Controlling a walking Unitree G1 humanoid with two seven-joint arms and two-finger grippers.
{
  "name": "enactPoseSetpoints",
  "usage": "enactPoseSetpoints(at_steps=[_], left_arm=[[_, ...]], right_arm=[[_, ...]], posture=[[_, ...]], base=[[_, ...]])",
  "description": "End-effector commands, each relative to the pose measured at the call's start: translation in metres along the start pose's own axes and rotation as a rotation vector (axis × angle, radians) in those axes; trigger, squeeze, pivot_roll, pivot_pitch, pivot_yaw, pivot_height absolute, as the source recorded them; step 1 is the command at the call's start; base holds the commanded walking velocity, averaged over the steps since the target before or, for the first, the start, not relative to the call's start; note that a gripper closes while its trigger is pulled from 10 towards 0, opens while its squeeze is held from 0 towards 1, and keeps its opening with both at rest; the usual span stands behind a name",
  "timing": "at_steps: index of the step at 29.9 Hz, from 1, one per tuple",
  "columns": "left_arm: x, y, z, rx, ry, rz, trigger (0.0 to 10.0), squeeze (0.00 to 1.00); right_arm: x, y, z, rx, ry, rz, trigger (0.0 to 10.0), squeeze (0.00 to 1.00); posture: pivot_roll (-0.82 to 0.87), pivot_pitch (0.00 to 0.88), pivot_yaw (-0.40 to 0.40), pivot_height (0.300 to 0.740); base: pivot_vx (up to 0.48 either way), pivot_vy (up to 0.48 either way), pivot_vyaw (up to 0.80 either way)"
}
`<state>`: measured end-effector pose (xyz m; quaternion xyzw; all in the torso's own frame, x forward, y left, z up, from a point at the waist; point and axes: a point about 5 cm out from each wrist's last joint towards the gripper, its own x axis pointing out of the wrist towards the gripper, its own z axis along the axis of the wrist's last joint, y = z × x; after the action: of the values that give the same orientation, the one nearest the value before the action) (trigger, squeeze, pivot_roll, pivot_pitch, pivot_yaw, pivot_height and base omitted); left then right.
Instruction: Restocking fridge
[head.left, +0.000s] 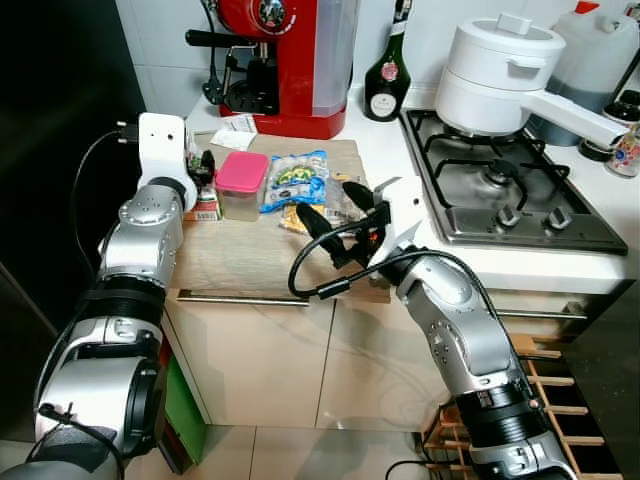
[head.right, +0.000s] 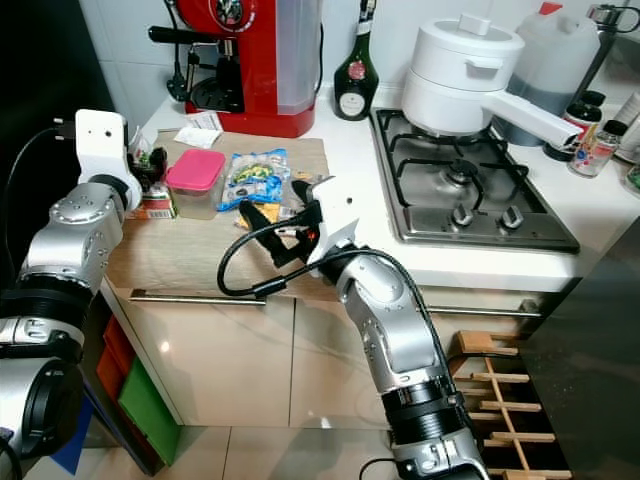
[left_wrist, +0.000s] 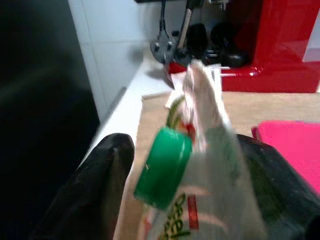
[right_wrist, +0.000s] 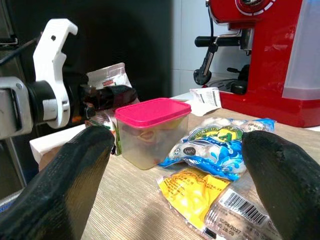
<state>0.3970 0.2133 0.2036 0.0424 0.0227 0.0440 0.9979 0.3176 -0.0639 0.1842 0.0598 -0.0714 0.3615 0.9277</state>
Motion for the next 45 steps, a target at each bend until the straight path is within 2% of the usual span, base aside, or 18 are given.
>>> enactPoseSetpoints(at_steps=[1,7,14,20,24,26,27,31,33,34,35,36,37,39,40,41,43,45], left_arm=[[0.002,-0.002,0.000,-0.021,0.006,-0.014,0.0,0.00],[0.003,-0.008,-0.013,-0.055,0.055,-0.027,0.0,0.00],[0.003,-0.008,0.002,0.005,-0.034,-0.033,0.0,0.00],[0.001,-0.018,-0.013,-0.048,-0.008,-0.097,0.0,0.00],[-0.001,-0.021,-0.011,-0.032,-0.027,-0.106,0.0,0.00],[-0.004,-0.020,-0.006,0.008,-0.063,-0.101,0.0,0.00],[-0.007,-0.020,0.001,0.049,-0.116,-0.121,0.0,0.00],[-0.010,-0.018,0.012,0.042,-0.189,-0.114,0.0,0.00],[-0.014,-0.015,0.028,0.054,-0.270,-0.096,0.0,0.00],[-0.018,-0.015,0.040,0.057,-0.331,-0.096,0.0,0.00],[-0.027,-0.015,0.058,0.062,-0.436,-0.099,0.0,0.00],[-0.032,-0.015,0.065,0.064,-0.477,-0.101,0.0,0.00],[-0.032,-0.015,0.065,0.064,-0.477,-0.101,0.0,0.00],[-0.057,-0.016,0.075,0.079,-0.573,-0.135,0.0,0.00],[-0.057,-0.016,0.075,0.079,-0.573,-0.135,0.0,0.00],[-0.065,-0.015,0.073,0.090,-0.589,-0.126,4.3,0.00],[-0.075,-0.016,0.065,0.090,-0.581,-0.123,10.0,0.00],[-0.083,-0.017,0.054,0.056,-0.563,-0.125,10.0,0.00]], right_arm=[[-0.001,-0.002,0.002,0.007,-0.005,-0.014,10.0,0.00],[-0.003,-0.004,0.000,0.007,0.007,-0.021,10.0,0.00],[-0.005,-0.007,-0.001,0.005,0.013,-0.035,10.0,0.00],[-0.006,-0.015,-0.008,0.015,0.030,-0.112,10.0,0.00],[-0.007,-0.016,-0.010,0.015,0.034,-0.117,10.0,0.00],[-0.008,-0.015,-0.013,0.026,0.032,-0.122,10.0,0.00],[-0.007,-0.015,-0.014,0.037,0.026,-0.133,10.0,0.00],[-0.006,-0.015,-0.014,0.040,0.020,-0.146,10.0,0.00],[-0.006,-0.018,-0.012,0.030,0.005,-0.169,10.0,0.00],[-0.005,-0.020,-0.011,0.016,-0.003,-0.185,10.0,0.00],[-0.005,-0.025,-0.008,-0.012,-0.023,-0.224,10.0,0.00],[-0.005,-0.027,-0.006,-0.024,-0.034,-0.243,10.0,0.00],[-0.005,-0.027,-0.006,-0.024,-0.034,-0.243,10.0,0.00],[-0.010,-0.038,0.002,-0.082,-0.081,-0.344,10.0,0.00],[-0.010,-0.038,0.002,-0.082,-0.081,-0.344,10.0,0.00],[-0.013,-0.042,0.003,-0.094,-0.090,-0.377,10.0,0.00],[-0.017,-0.046,0.003,-0.115,-0.099,-0.418,10.0,0.00],[-0.020,-0.046,0.002,-0.143,-0.102,-0.437,10.0,0.00]], posture=[[-0.05,0.000,0.005,0.740],[-0.06,0.000,0.008,0.740],[-0.06,0.000,0.006,0.740],[-0.06,0.000,0.005,0.740],[-0.05,0.000,0.007,0.740],[-0.05,0.000,0.009,0.740],[-0.04,0.000,0.007,0.740],[-0.02,0.000,-0.008,0.740],[-0.02,0.000,-0.014,0.740],[-0.02,0.000,-0.015,0.740],[-0.02,0.000,-0.014,0.740],[-0.02,0.000,-0.014,0.740],[-0.02,0.000,-0.014,0.740],[-0.02,0.000,-0.010,0.740],[-0.02,0.000,-0.010,0.740],[-0.01,0.000,-0.009,0.740],[-0.01,0.000,-0.011,0.740],[0.00,0.000,-0.012,0.740]], base=[[0.000,0.000,0.00],[0.000,0.000,0.00],[0.000,0.000,0.00],[0.000,0.000,0.00],[0.000,0.000,0.00],[0.000,0.000,0.00],[0.000,0.000,0.00],[0.000,0.000,0.00],[0.000,0.000,0.00],[0.000,0.000,0.00],[0.000,0.000,0.00],[0.000,0.000,0.00],[0.000,0.000,0.00],[0.000,0.000,0.00],[0.000,0.000,0.00],[0.000,0.000,0.00],[0.000,0.000,0.00],[0.000,0.000,0.00]])
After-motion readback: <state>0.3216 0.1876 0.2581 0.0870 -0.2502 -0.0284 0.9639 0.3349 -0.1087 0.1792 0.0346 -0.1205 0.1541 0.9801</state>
